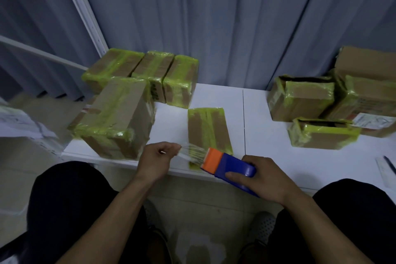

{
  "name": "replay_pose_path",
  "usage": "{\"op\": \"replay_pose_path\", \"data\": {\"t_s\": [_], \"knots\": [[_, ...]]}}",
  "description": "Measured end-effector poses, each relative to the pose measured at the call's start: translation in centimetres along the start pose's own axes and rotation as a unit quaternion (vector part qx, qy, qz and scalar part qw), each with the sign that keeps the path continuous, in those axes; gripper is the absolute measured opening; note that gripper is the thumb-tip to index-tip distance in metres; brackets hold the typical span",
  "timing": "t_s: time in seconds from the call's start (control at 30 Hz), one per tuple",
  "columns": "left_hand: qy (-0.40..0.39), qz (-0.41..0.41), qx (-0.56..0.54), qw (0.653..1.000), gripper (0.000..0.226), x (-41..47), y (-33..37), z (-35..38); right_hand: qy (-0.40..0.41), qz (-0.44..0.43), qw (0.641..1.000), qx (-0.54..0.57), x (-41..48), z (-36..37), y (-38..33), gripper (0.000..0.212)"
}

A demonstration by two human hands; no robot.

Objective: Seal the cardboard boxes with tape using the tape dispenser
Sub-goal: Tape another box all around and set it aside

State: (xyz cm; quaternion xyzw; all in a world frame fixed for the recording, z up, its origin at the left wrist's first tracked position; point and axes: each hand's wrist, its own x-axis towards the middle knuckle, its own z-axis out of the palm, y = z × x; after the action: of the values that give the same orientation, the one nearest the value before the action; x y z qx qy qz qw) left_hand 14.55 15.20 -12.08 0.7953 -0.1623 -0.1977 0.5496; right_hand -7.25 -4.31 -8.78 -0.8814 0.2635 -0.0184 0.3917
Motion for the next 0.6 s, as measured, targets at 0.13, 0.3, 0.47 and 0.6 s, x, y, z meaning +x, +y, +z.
{"op": "replay_pose_path", "data": {"t_s": [0.13, 0.3, 0.47, 0.6], "knots": [[0.019, -0.02, -0.019, 0.999, 0.007, 0.1, -1.3, 0.5, -0.013, 0.001, 1.0, -0.015, 0.1, 0.2, 0.1, 0.045], [0.058, -0.03, -0.068, 0.996, 0.007, 0.9, -2.4, -0.3, -0.014, 0.014, 0.999, -0.039, 0.2, 0.3, 0.6, 0.052], [0.063, -0.053, -0.053, 0.995, 0.008, 1.1, -3.4, 0.4, 0.002, 0.017, 0.994, -0.109, 1.1, 0.8, -0.6, 0.055], [0.087, -0.062, -0.066, 0.992, 0.009, 1.8, -4.1, 0.8, 0.024, 0.026, 0.988, -0.151, 2.0, 1.4, -1.7, 0.056]]}}
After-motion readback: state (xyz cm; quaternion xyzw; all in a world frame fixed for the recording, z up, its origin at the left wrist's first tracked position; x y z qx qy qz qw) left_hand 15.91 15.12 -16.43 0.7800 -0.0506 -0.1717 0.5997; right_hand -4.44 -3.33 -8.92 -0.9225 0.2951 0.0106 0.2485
